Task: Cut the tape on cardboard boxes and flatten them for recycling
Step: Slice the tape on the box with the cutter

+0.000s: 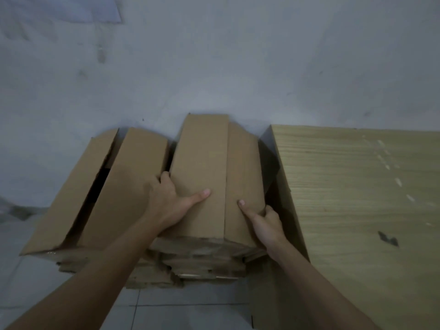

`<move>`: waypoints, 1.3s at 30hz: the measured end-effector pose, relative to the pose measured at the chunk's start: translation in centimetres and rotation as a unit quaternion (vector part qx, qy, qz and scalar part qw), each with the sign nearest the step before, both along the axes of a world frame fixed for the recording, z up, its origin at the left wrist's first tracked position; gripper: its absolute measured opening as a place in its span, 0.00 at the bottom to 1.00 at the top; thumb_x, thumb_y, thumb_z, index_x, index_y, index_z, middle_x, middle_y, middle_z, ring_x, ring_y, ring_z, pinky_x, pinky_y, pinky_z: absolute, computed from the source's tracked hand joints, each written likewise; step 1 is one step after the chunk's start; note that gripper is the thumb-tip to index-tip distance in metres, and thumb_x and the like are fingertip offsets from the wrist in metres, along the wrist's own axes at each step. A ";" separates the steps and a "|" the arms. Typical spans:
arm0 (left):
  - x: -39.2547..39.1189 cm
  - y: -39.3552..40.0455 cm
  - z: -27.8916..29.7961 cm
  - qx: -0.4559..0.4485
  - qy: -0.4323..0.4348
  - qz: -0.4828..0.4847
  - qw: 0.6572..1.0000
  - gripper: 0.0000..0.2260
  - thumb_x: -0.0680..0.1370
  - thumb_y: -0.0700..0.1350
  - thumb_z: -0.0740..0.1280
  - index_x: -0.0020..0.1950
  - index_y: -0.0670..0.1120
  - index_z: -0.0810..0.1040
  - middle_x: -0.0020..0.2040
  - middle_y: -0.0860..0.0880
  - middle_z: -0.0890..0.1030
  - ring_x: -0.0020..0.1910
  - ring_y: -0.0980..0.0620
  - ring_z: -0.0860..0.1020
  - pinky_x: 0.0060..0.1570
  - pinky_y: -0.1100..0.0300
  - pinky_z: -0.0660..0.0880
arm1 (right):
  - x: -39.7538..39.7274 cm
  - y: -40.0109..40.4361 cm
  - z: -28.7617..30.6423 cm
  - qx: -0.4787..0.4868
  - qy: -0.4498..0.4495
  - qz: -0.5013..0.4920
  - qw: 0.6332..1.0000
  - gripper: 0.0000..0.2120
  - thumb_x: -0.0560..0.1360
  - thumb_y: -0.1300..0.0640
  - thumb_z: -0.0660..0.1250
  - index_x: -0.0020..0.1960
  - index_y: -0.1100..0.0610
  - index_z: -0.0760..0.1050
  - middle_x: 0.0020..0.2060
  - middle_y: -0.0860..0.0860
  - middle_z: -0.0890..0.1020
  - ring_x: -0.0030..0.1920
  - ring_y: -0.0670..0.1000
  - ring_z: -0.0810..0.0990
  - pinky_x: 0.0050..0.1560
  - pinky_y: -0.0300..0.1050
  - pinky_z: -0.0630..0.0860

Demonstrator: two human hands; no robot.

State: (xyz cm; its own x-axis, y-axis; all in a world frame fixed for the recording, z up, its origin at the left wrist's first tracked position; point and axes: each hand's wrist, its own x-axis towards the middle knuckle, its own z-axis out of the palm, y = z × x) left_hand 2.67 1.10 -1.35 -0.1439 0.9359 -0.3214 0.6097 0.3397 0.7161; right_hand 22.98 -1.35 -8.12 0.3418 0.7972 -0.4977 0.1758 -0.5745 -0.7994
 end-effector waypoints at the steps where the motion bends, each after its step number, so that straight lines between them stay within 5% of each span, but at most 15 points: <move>1: 0.2 -0.1 1.2 0.012 0.003 -0.011 1.000 0.51 0.62 0.66 0.72 0.75 0.41 0.54 0.73 0.42 0.59 0.70 0.44 0.62 0.68 0.51 0.61 | 0.1 -0.1 0.7 0.004 -0.010 0.003 1.000 0.41 0.65 0.35 0.71 0.69 0.57 0.66 0.62 0.53 0.75 0.62 0.55 0.73 0.64 0.51 0.71; 5: 0.5 -0.2 5.3 0.041 0.047 -0.037 0.997 0.42 0.68 0.63 0.70 0.73 0.41 0.58 0.72 0.42 0.59 0.68 0.43 0.64 0.64 0.54 0.63 | 0.3 -0.5 3.5 0.016 -0.039 0.033 0.999 0.38 0.70 0.35 0.66 0.69 0.59 0.65 0.63 0.55 0.74 0.63 0.55 0.73 0.61 0.46 0.69; 11: 0.4 -0.8 4.2 0.052 0.029 -0.094 0.994 0.41 0.70 0.59 0.70 0.76 0.46 0.56 0.69 0.47 0.58 0.69 0.47 0.63 0.67 0.57 0.61 | 1.0 -0.6 3.5 -0.051 -0.048 0.124 0.990 0.37 0.78 0.35 0.48 0.78 0.56 0.45 0.74 0.56 0.61 0.73 0.58 0.61 0.70 0.47 0.58; 15: 1.2 -1.7 0.4 0.039 0.000 -0.099 0.994 0.40 0.71 0.53 0.73 0.76 0.46 0.56 0.73 0.49 0.57 0.71 0.49 0.61 0.68 0.61 0.57 | 0.8 -1.8 0.4 -0.100 -0.064 0.150 0.982 0.34 0.79 0.37 0.46 0.78 0.57 0.49 0.76 0.57 0.52 0.75 0.58 0.53 0.74 0.50 0.52; 18: 2.3 -2.1 -1.6 0.035 -0.059 -0.101 0.992 0.41 0.71 0.51 0.74 0.77 0.48 0.54 0.74 0.49 0.63 0.69 0.50 0.66 0.70 0.52 0.62 | -0.2 -2.0 -1.0 -0.128 -0.144 0.209 0.959 0.30 0.81 0.43 0.48 0.78 0.56 0.46 0.76 0.57 0.38 0.75 0.60 0.38 0.73 0.59 0.43; 21: 2.6 -1.7 -2.3 0.027 -0.101 -0.058 0.993 0.40 0.70 0.48 0.74 0.76 0.50 0.57 0.69 0.49 0.71 0.65 0.51 0.71 0.67 0.50 0.68 | -0.9 -1.8 -1.2 -0.117 -0.211 0.239 0.941 0.29 0.81 0.47 0.50 0.77 0.54 0.42 0.76 0.54 0.38 0.75 0.57 0.34 0.71 0.64 0.38; 24: 2.9 -1.1 -2.6 0.014 -0.088 -0.033 0.995 0.49 0.60 0.62 0.76 0.75 0.48 0.58 0.70 0.50 0.68 0.66 0.50 0.70 0.67 0.48 0.67 | -0.6 -1.6 -1.3 -0.096 -0.165 0.253 0.948 0.40 0.78 0.44 0.59 0.77 0.57 0.38 0.76 0.57 0.37 0.76 0.57 0.37 0.72 0.59 0.39; 26: 3.0 -1.1 -2.7 -0.002 -0.081 -0.033 0.996 0.48 0.65 0.61 0.75 0.77 0.48 0.53 0.72 0.50 0.63 0.69 0.49 0.66 0.70 0.49 0.62 | -0.4 -1.4 -0.9 -0.087 -0.137 0.260 0.952 0.44 0.76 0.45 0.64 0.77 0.60 0.40 0.76 0.59 0.40 0.76 0.59 0.41 0.74 0.54 0.45; 28: 3.1 -1.2 -2.3 -0.009 -0.098 -0.035 0.995 0.45 0.69 0.55 0.74 0.77 0.47 0.51 0.73 0.48 0.63 0.70 0.49 0.65 0.71 0.50 0.61 | 0.0 -1.3 -0.1 -0.058 -0.117 0.238 0.962 0.38 0.75 0.50 0.65 0.75 0.64 0.51 0.75 0.62 0.53 0.74 0.60 0.55 0.73 0.50 0.57; 31: 2.4 -0.9 -1.4 -0.008 -0.107 -0.030 0.994 0.39 0.74 0.49 0.71 0.78 0.46 0.50 0.74 0.48 0.63 0.70 0.50 0.64 0.67 0.62 0.59 | 0.9 -1.4 1.4 -0.007 -0.087 0.175 0.981 0.22 0.77 0.60 0.60 0.70 0.60 0.64 0.61 0.58 0.75 0.52 0.53 0.77 0.53 0.41 0.76; 34: 1.4 -0.3 0.2 0.005 -0.108 -0.023 0.994 0.37 0.76 0.48 0.69 0.77 0.46 0.51 0.73 0.47 0.63 0.68 0.49 0.65 0.61 0.63 0.61 | 1.7 -1.6 3.4 0.033 -0.056 0.147 0.987 0.23 0.80 0.63 0.56 0.74 0.56 0.62 0.58 0.55 0.78 0.40 0.41 0.76 0.31 0.28 0.71; 39: 0.2 0.4 4.7 0.038 -0.119 -0.030 0.992 0.31 0.75 0.47 0.70 0.74 0.45 0.62 0.67 0.47 0.73 0.61 0.50 0.72 0.62 0.58 0.67 | 1.1 -1.7 8.5 0.093 -0.031 0.135 0.986 0.22 0.78 0.64 0.57 0.71 0.55 0.68 0.50 0.54 0.81 0.43 0.47 0.79 0.35 0.35 0.74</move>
State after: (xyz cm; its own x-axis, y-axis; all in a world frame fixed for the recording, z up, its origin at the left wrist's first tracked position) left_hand 2.89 1.53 3.34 -0.0149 0.9634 -0.2678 0.4373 0.2471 0.8647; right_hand 24.11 -3.10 0.38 0.1303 0.9385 -0.3198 0.3547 -0.3453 -0.8689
